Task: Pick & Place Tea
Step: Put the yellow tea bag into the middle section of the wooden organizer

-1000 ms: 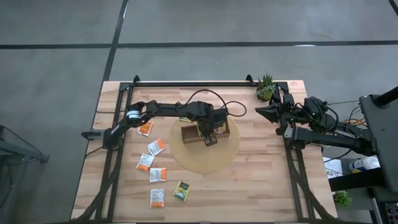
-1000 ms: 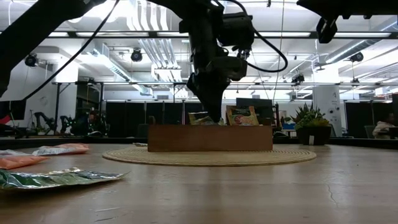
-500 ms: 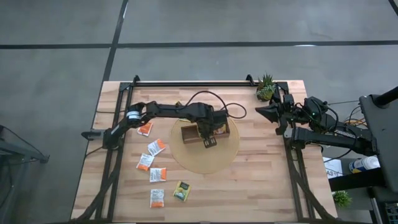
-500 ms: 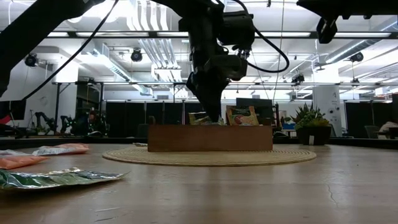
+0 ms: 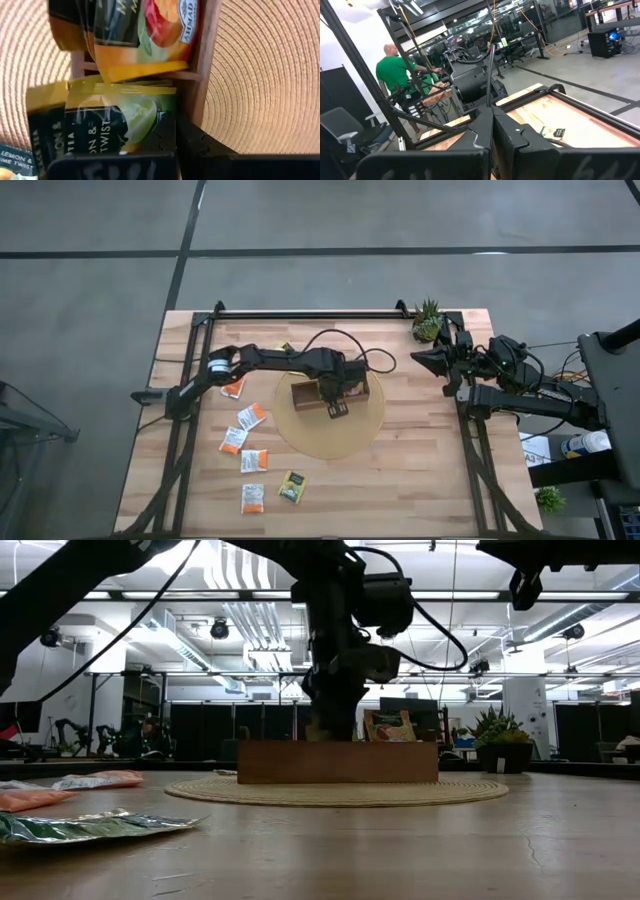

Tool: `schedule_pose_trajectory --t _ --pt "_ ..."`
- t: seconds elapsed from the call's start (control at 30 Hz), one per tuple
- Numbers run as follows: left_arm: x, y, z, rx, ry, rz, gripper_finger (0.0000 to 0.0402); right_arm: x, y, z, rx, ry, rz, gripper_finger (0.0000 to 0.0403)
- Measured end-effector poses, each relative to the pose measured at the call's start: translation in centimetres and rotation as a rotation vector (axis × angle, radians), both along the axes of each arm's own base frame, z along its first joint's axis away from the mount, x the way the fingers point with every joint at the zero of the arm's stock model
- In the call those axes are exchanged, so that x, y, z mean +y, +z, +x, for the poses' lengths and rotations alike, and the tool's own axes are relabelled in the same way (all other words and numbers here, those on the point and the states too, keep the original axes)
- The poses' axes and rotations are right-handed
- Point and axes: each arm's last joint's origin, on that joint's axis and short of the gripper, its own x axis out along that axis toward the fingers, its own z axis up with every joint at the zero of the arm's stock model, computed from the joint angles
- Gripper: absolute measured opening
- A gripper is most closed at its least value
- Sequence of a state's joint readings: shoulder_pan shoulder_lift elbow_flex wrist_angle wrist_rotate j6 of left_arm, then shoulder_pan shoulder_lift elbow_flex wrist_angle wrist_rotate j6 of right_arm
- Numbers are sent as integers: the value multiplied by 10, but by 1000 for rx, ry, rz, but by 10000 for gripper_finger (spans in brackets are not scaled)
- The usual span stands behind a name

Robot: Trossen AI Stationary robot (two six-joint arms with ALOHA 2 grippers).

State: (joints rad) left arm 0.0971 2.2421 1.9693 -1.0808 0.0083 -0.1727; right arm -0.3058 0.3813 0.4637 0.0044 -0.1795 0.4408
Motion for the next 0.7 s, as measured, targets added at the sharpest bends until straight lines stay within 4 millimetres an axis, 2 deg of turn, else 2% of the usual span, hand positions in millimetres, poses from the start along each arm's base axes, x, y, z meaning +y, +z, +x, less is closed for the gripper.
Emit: schedule_pose_trajectory --t 0.4,0.53,0.7 --pt "-1 -24 -8 62 16 26 0 0 0 0 1 0 -6 8" --pt "-1 -19 -6 52 20 25 0 0 0 0 2 0 -7 8" --pt "0 -3 0 -1 33 18 0 0 0 0 1 0 -4 8"
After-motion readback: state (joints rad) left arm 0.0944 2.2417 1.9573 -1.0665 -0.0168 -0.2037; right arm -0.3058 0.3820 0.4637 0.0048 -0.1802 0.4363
